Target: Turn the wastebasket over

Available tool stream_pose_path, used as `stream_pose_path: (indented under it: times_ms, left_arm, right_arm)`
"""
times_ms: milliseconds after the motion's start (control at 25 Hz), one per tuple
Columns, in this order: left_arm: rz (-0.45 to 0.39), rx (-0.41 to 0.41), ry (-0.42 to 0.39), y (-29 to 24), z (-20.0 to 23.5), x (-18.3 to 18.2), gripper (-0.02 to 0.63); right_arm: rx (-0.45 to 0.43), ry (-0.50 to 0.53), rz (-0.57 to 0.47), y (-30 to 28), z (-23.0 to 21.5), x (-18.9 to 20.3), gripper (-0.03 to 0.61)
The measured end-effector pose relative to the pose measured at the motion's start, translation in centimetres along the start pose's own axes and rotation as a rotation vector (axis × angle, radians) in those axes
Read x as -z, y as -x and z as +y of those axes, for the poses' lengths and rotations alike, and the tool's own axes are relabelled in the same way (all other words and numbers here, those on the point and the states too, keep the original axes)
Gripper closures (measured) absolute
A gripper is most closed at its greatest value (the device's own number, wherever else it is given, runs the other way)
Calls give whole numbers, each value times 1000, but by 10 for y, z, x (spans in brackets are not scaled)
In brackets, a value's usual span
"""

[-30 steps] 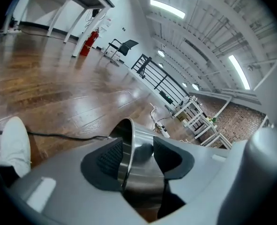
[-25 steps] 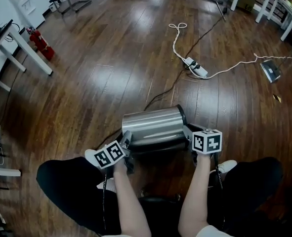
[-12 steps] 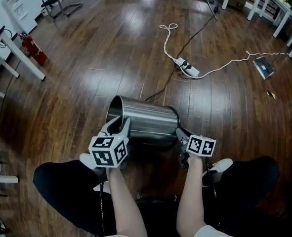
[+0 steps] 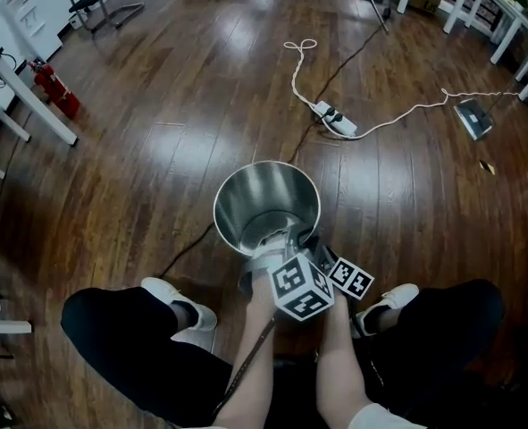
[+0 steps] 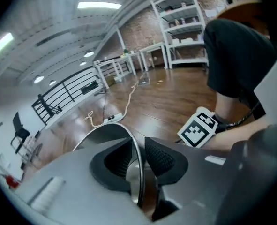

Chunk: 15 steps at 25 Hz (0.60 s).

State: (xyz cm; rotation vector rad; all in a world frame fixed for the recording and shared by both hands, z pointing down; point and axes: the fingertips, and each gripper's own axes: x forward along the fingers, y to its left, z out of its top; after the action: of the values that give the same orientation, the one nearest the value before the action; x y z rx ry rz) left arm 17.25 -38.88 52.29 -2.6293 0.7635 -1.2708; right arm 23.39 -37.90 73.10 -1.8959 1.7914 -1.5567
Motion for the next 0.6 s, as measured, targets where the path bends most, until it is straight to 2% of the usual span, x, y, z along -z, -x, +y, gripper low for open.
stream_pose_path:
  times_ms: [40, 80, 200, 280, 360, 480, 600]
  left_arm:
    - [25, 30, -40, -7, -19, 2, 509]
    - [45, 59, -46, -13, -36, 7, 511]
    - [62, 118, 17, -22, -56, 25, 528]
    - [61, 125, 23, -22, -55, 26, 528]
    - [46, 98, 2, -21, -54, 24, 525]
    - [-43, 7, -12, -11, -49, 20, 502]
    - [-151, -51, 104, 19, -36, 23, 466]
  right_arm:
    - [-8, 8, -15, 2, 2, -7, 517]
    - [-15, 22, -30, 4, 5, -15, 517]
    - [-33, 79, -75, 14, 15, -38, 517]
    - [-49, 109, -109, 22, 25, -50, 517]
    - [-77, 151, -143, 31, 40, -60, 517]
    - [-110, 275, -203, 54, 70, -77, 517]
    - [-148, 426, -262, 88, 105, -85, 517]
